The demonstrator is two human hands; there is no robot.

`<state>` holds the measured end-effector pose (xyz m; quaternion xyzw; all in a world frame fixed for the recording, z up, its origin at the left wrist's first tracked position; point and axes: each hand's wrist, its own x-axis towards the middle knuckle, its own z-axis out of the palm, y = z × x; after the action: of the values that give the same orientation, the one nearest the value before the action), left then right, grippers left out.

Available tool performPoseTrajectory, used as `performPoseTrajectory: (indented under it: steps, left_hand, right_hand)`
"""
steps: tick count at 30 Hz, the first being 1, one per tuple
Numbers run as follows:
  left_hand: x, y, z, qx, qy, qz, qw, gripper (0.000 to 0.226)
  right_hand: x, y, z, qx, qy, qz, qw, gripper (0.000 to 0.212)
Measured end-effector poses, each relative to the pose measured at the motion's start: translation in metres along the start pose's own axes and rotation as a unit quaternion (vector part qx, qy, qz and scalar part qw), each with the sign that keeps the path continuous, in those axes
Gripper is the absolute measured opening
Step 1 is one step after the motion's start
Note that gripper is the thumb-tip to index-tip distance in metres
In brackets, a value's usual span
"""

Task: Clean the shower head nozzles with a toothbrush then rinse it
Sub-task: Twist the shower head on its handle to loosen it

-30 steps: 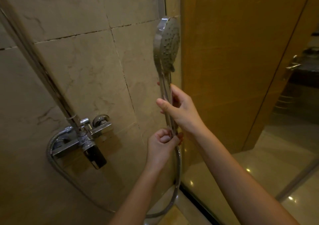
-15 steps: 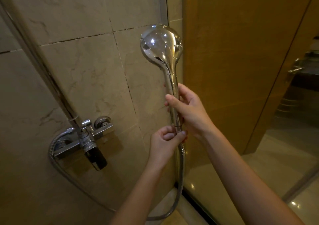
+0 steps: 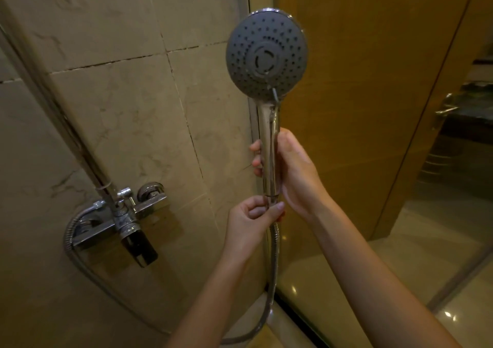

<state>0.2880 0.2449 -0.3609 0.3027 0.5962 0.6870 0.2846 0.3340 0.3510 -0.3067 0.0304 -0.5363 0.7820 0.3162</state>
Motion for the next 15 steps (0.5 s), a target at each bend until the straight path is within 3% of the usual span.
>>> performPoseTrajectory:
  steps: [4, 8, 15]
  left_hand:
    - [-0.002, -0.003, -0.004, 0.011, -0.008, -0.002, 1.0, 0.023]
    - [-0.003, -0.002, -0.007, -0.001, -0.016, -0.002, 1.0, 0.045]
    - [-0.001, -0.003, -0.014, 0.001, -0.011, 0.01, 1.0, 0.025]
  right_hand:
    - [-0.002, 0.004, 0.0, -0.103, 0.029, -0.012, 0.994, 0.037]
    - [-0.003, 0.008, -0.001, -0.112, 0.058, -0.011, 0.992, 0.06]
    - [-0.003, 0.009, -0.001, -0.124, 0.027, -0.013, 0.992, 0.053]
